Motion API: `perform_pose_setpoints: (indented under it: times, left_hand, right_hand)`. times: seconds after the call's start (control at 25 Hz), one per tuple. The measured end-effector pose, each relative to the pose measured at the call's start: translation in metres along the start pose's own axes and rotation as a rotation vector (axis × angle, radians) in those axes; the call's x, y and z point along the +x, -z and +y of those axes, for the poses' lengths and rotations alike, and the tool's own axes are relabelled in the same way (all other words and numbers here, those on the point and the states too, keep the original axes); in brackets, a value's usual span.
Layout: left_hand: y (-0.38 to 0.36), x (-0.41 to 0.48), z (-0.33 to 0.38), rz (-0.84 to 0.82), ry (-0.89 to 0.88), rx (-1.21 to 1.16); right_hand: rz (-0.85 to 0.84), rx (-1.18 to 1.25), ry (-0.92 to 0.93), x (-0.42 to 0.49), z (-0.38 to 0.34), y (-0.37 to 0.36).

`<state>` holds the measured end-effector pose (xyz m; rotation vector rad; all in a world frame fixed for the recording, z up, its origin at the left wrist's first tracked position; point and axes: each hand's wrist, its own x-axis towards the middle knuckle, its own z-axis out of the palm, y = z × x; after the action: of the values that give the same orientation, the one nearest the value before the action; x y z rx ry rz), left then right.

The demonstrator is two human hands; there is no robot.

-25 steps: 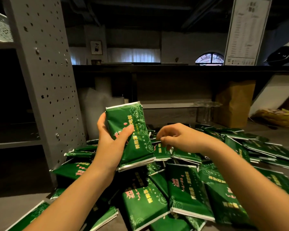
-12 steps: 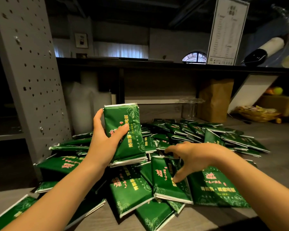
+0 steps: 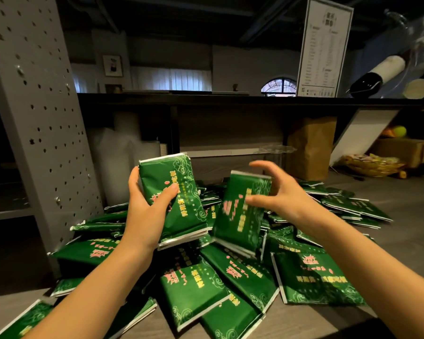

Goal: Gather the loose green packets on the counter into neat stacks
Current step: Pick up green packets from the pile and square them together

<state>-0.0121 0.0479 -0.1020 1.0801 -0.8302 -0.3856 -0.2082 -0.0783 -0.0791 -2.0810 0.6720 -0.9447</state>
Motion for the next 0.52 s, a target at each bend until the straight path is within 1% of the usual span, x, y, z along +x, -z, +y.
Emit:
perform_pose_setpoints:
  times: [0.08, 0.12, 0.16, 0.2, 0.28, 0.36, 0.44, 0.52]
  left_hand:
    - [0.000, 0.000, 0.001, 0.005, 0.027, -0.008]
    - [0.000, -0.001, 0.001, 0.005, 0.039, -0.009]
    - [-0.001, -0.001, 0.001, -0.002, 0.049, -0.007]
    - [-0.001, -0.002, 0.002, -0.013, 0.055, -0.001]
    - [-0.003, -0.003, 0.002, -0.031, 0.061, 0.016]
    - [-0.005, -0.004, 0.001, -0.039, 0.068, 0.017]
    - [-0.009, -0.006, 0.000, -0.054, 0.089, -0.003]
    - [-0.013, -0.007, -0.003, -0.069, 0.122, -0.028]
  right_hand:
    - [0.112, 0.308, 0.012, 0.006, -0.002, -0.003]
    - [0.136, 0.464, -0.003, 0.007, -0.006, -0.007]
    - [0.144, 0.562, -0.012, 0.007, -0.011, -0.013]
    - [0.154, 0.588, -0.013, 0.007, -0.016, -0.020]
    - [0.175, 0.510, 0.007, 0.006, -0.023, -0.035]
    - [0.176, 0.417, 0.094, 0.005, -0.032, -0.051]
    - [0.187, 0.402, 0.136, 0.004, -0.036, -0.068]
    - [0.219, 0.360, 0.141, 0.005, -0.038, -0.085]
